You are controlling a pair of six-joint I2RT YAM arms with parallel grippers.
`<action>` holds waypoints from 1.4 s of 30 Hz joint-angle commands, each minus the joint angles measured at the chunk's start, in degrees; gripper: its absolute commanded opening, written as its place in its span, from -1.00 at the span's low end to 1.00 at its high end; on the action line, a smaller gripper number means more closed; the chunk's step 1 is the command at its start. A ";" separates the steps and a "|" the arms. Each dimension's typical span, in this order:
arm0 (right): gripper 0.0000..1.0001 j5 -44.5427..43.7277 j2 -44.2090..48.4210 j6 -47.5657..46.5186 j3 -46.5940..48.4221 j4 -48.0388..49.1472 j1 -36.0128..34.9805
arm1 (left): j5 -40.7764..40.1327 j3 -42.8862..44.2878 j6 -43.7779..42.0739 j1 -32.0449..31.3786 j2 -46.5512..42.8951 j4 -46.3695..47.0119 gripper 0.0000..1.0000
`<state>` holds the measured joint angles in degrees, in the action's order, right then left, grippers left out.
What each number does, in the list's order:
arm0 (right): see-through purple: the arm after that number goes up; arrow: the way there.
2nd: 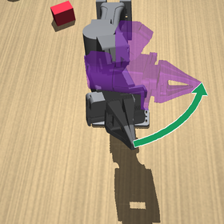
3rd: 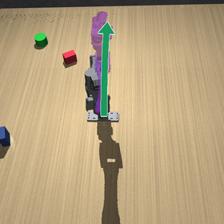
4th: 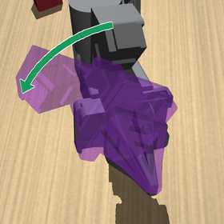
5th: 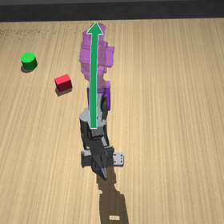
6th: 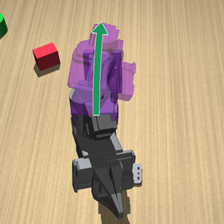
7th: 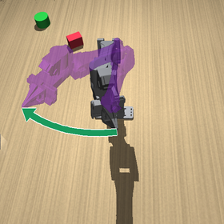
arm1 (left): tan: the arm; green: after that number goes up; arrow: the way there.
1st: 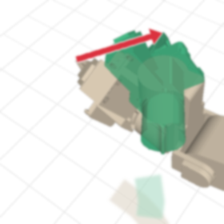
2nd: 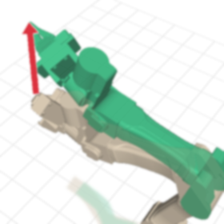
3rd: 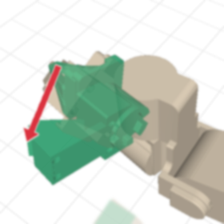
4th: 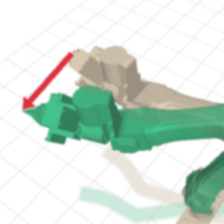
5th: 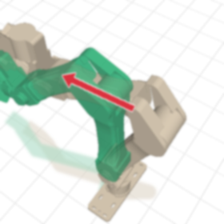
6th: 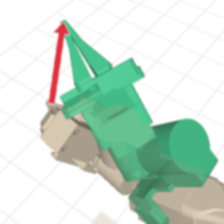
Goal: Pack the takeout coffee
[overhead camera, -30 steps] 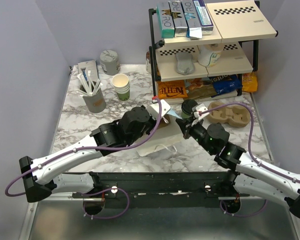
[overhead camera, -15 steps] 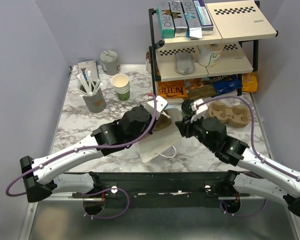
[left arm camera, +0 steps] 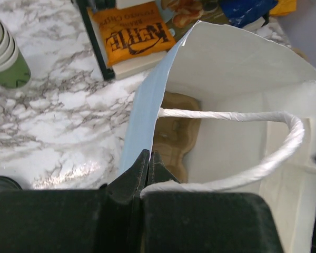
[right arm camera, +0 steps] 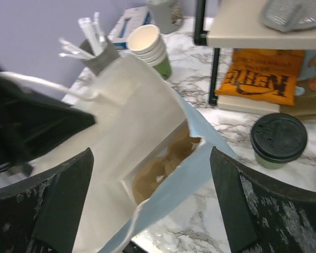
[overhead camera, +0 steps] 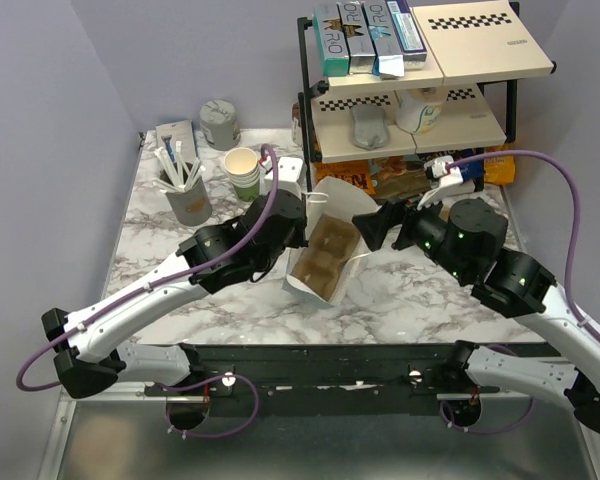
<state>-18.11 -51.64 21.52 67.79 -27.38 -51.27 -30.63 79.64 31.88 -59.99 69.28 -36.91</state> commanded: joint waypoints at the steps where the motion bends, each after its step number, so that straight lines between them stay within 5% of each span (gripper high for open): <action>1: 1.00 11.76 0.31 -1.56 5.06 -3.82 0.03 | 2.85 0.00 10.48 2.15 0.16 -5.20 -1.00; 5: 1.00 14.86 -1.18 -0.34 8.05 -4.26 0.11 | 6.89 -2.90 15.75 6.10 -0.98 -4.84 -1.00; 14: 1.00 -0.69 -11.45 1.77 17.90 -19.11 3.96 | 13.32 -11.34 26.83 16.65 -6.60 -3.26 -1.00; 24: 1.00 6.42 -18.74 -2.08 15.71 -18.59 18.47 | 12.26 -12.49 28.33 16.74 -7.75 -3.17 -1.00; 27: 1.00 7.21 -22.18 -2.97 15.09 -19.03 20.41 | 11.30 -12.66 29.90 16.74 -8.01 -3.43 -0.86; 40: 0.90 6.24 -36.51 -4.64 17.46 -19.03 21.47 | -1.52 -13.64 54.51 11.92 -8.37 -9.24 -1.00; 42: 0.90 6.68 -37.13 -4.21 17.47 -19.03 21.56 | -4.34 -12.06 54.78 9.90 -6.88 -9.85 -0.86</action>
<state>-12.51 -87.50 17.93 83.64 -45.56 -30.11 -27.05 64.47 80.38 -46.68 60.34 -43.72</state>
